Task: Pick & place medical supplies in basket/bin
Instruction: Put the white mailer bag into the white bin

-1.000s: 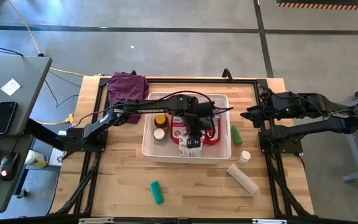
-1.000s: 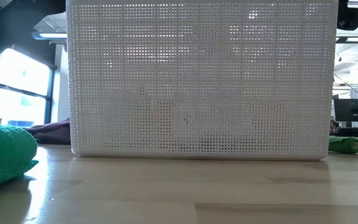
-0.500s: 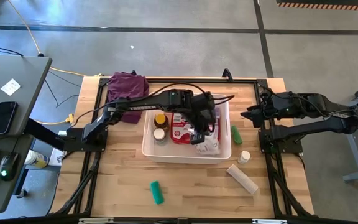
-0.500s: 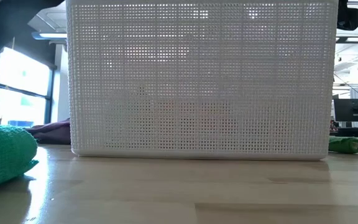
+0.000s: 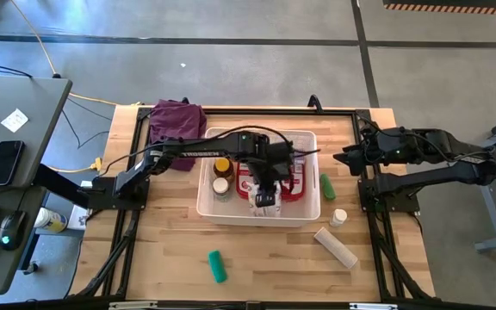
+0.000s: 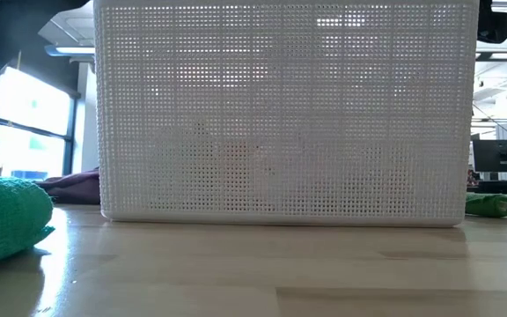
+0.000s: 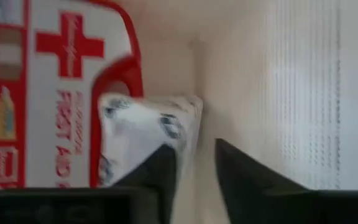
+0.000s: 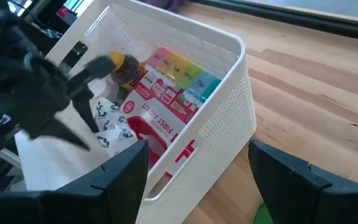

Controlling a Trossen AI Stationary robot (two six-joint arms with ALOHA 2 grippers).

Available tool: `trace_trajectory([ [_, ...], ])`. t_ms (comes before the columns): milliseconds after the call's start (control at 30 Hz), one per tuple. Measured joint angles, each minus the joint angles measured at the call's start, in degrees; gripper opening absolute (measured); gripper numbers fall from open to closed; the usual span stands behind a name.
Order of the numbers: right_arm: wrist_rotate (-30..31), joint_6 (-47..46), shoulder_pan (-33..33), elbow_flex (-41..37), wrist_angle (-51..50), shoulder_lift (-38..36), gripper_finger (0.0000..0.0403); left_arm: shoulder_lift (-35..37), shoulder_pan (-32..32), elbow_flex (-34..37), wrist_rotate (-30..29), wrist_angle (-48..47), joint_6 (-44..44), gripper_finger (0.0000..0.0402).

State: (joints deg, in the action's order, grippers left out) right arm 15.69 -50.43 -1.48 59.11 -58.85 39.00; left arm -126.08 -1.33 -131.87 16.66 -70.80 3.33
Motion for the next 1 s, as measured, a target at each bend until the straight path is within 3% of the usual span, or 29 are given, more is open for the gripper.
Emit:
trace_trajectory([
  [167,0.3,-0.1,0.0,0.0,0.1,0.0,0.0265,0.0,0.3,0.0,0.3,-3.2,0.0,0.0221],
  [333,0.3,-0.1,0.0,0.0,0.1,0.0,0.0265,0.0,0.2,-0.8,0.3,-4.8,-0.3,0.0253],
  [500,0.3,-0.5,0.0,0.0,0.2,0.0,0.0265,0.0,0.2,-3.1,-2.7,-2.8,-0.5,0.0247],
  [833,0.0,-0.5,0.0,0.0,0.4,0.0,0.0265,0.0,0.2,-3.1,-2.7,1.7,0.0,0.0207],
  [1000,0.0,-0.5,0.0,0.0,0.4,0.0,0.0265,0.0,0.2,-3.1,-7.0,6.6,0.2,0.0197],
])
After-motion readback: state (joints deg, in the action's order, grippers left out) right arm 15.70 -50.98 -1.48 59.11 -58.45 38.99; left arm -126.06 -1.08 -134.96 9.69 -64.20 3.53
